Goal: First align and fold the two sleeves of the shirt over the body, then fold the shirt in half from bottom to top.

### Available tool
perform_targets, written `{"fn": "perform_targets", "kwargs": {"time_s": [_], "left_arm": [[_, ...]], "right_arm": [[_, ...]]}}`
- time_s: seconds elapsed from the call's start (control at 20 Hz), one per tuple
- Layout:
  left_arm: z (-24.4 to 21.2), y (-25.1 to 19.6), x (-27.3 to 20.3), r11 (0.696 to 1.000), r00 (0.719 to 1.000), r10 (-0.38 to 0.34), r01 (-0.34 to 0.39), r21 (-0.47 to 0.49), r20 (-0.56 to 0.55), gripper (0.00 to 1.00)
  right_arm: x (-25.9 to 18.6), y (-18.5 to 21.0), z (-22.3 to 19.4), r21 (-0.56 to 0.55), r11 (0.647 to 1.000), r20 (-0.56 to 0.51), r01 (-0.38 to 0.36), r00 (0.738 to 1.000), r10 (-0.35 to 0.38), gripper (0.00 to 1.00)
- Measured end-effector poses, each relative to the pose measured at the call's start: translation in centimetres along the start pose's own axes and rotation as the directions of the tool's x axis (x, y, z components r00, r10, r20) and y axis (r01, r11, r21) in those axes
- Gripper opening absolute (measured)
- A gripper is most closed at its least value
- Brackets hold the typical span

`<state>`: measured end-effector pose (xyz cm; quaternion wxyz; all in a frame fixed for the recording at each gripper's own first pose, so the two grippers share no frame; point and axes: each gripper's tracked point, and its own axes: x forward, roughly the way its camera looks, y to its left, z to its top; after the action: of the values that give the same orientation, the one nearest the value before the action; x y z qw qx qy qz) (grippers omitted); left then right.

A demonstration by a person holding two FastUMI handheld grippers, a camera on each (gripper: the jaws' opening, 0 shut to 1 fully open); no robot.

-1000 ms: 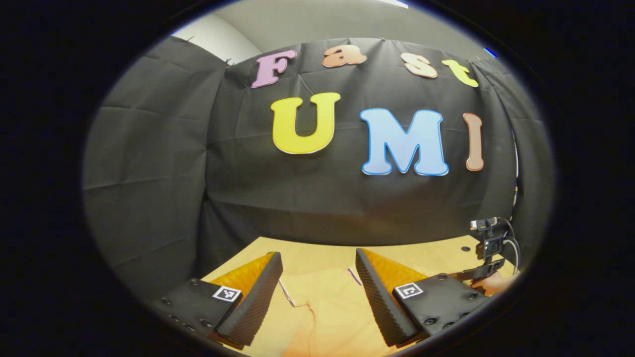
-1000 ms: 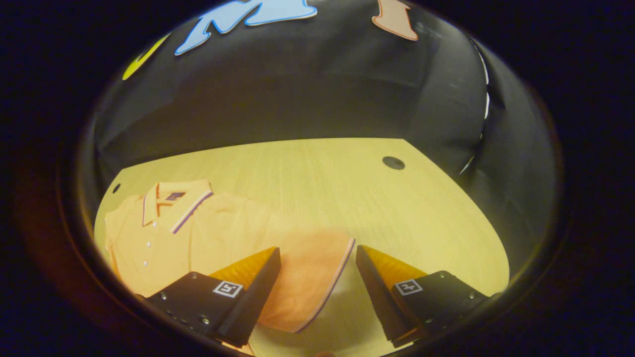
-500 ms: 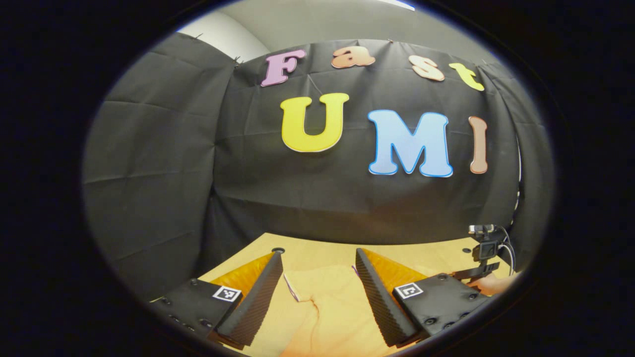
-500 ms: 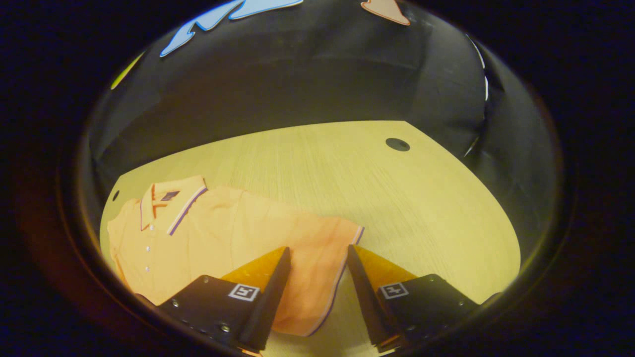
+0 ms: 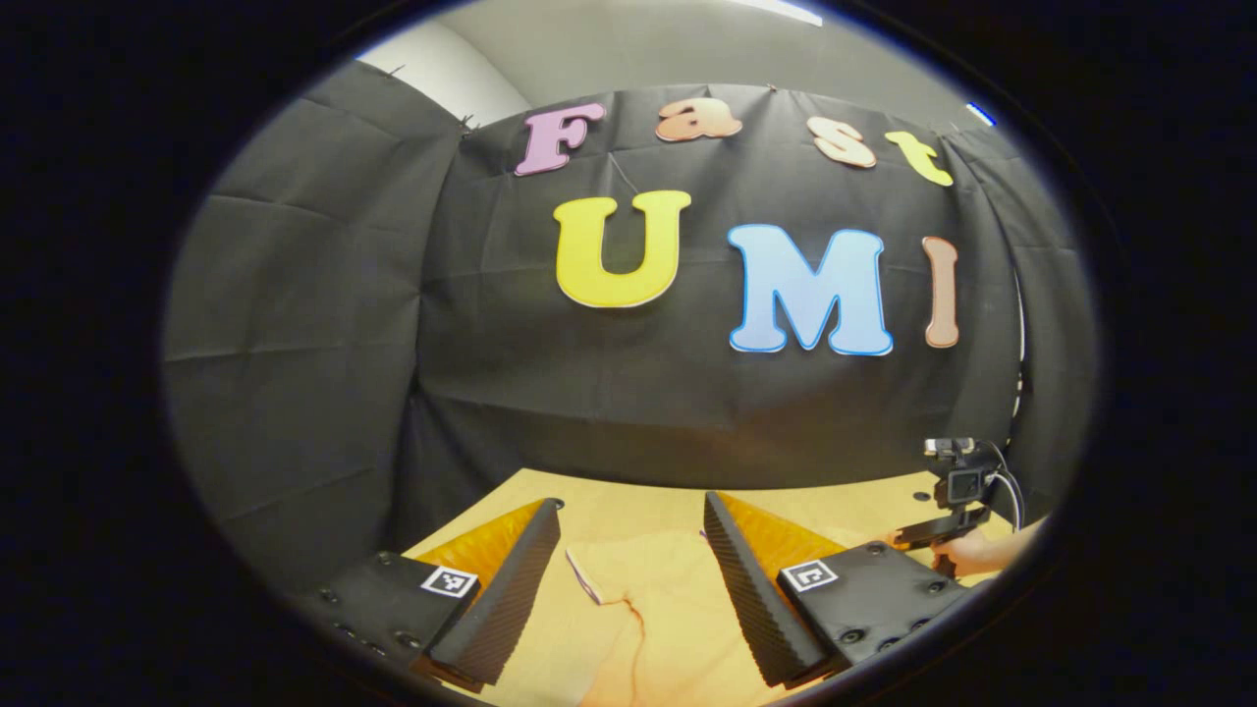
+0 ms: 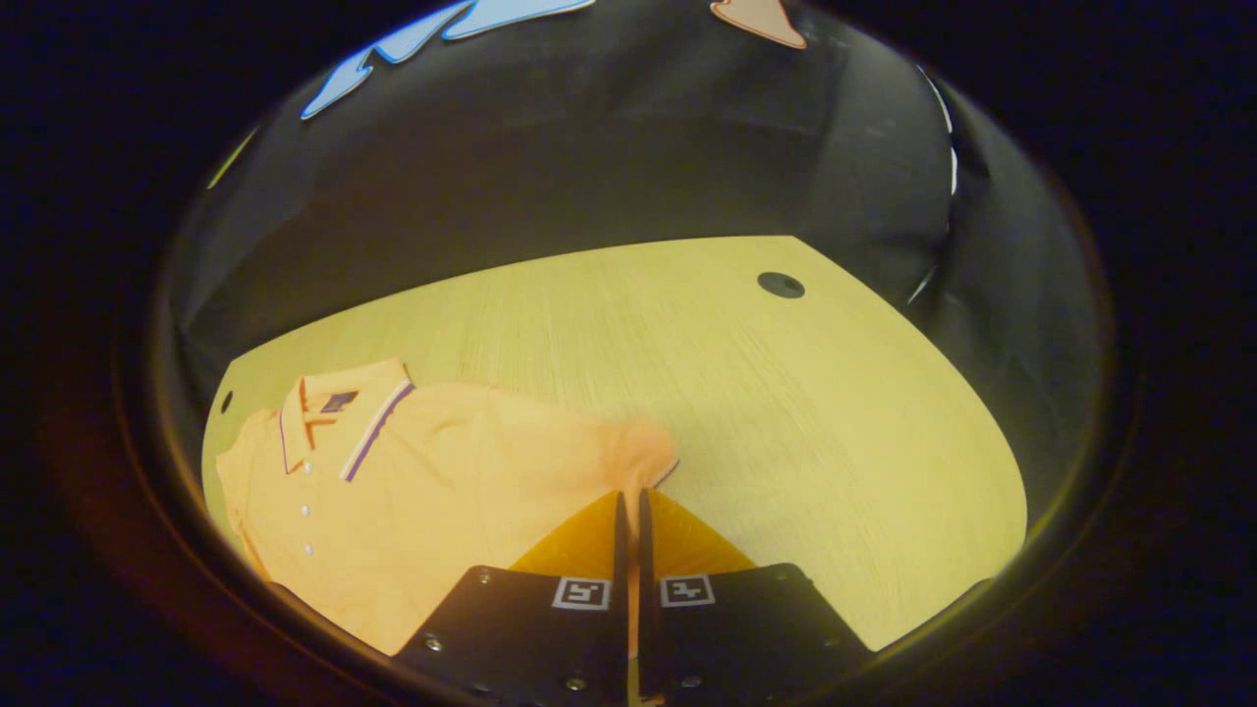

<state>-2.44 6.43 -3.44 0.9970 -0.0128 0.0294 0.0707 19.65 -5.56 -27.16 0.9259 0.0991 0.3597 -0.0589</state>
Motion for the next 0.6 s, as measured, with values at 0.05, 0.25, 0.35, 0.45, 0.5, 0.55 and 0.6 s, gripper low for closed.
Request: {"fn": "perform_targets", "kwargs": {"time_s": [0.05,0.25,0.35,0.45,0.5,0.55,0.6], "left_arm": [[-0.1,0.1,0.1,1.0,1.0,-0.014,0.014,-0.003,0.002,0.97],[-0.1,0.8,0.9,0.997,0.997,-0.069,0.07,-0.027,0.018,0.97],[-0.3,1.3,1.1,0.996,0.996,-0.085,0.086,-0.027,0.02,0.97],[-0.2,2.0,1.2,0.995,0.995,-0.093,0.094,-0.027,0.021,0.97],[-0.1,2.5,1.2,0.995,0.995,-0.095,0.096,-0.023,0.024,0.97],[0.0,2.8,1.1,0.995,0.995,-0.096,0.096,-0.018,0.027,0.97],[0.2,3.1,1.1,0.995,0.995,-0.097,0.097,-0.013,0.031,0.97]], "right_arm": [[-0.5,0.2,0.5,-0.016,1.0,0.017,0.006,1.0,-0.005,0.04],[-2.6,2.1,2.5,-0.061,0.998,0.078,0.002,0.997,0.003,0.04],[-3.5,3.2,3.2,-0.088,0.996,0.105,-0.009,0.994,0.018,0.04],[-4.0,4.5,3.3,-0.118,0.993,0.119,-0.023,0.992,0.037,0.04],[-4.2,5.1,3.2,-0.132,0.991,0.118,-0.029,0.992,0.045,0.04],[-4.3,5.6,3.0,-0.145,0.989,0.117,-0.031,0.992,0.048,0.04],[-4.3,6.1,2.9,-0.158,0.987,0.117,-0.029,0.992,0.048,0.04]]}}
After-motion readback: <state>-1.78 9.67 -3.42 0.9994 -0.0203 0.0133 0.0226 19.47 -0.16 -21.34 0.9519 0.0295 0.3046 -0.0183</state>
